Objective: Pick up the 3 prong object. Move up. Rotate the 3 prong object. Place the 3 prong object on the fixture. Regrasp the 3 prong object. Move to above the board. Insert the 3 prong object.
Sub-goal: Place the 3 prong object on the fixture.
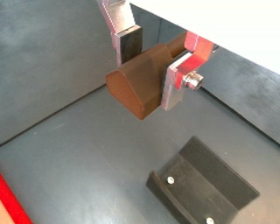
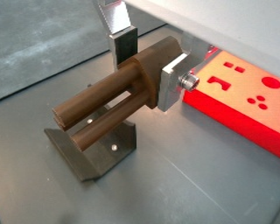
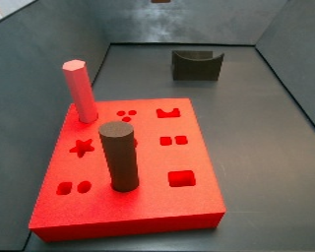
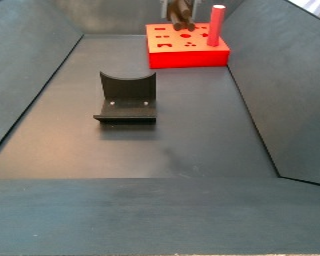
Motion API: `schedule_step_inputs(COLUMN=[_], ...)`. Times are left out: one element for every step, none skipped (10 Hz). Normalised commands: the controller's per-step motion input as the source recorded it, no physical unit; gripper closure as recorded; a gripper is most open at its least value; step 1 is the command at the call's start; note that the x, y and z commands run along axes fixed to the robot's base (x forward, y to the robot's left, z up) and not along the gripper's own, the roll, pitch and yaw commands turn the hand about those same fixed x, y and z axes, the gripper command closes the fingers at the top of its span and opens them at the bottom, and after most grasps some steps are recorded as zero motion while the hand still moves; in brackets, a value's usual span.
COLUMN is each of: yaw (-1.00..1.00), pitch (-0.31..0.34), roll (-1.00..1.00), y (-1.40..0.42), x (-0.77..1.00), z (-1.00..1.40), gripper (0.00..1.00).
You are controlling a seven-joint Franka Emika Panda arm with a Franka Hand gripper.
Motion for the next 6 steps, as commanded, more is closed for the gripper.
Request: schedule_step_inputs(yaw=[0.04,0.04,0.04,0.04,-0.13,-0.14], pitch=[0.163,0.170,0.178,0.186,0.073,0.072], roll=[0.08,0.09,0.10,0.11,-1.00,-1.00], y=[-0.09,-0.07,-0.05,-0.03,0.19,0.20], x=[1.00,1.00,0.93,0.85,1.00,1.00], z=[0.02,0.01,0.01,0.01,-0.22,-0.23], gripper=[1.00,1.00,1.00,1.00,1.00,1.00])
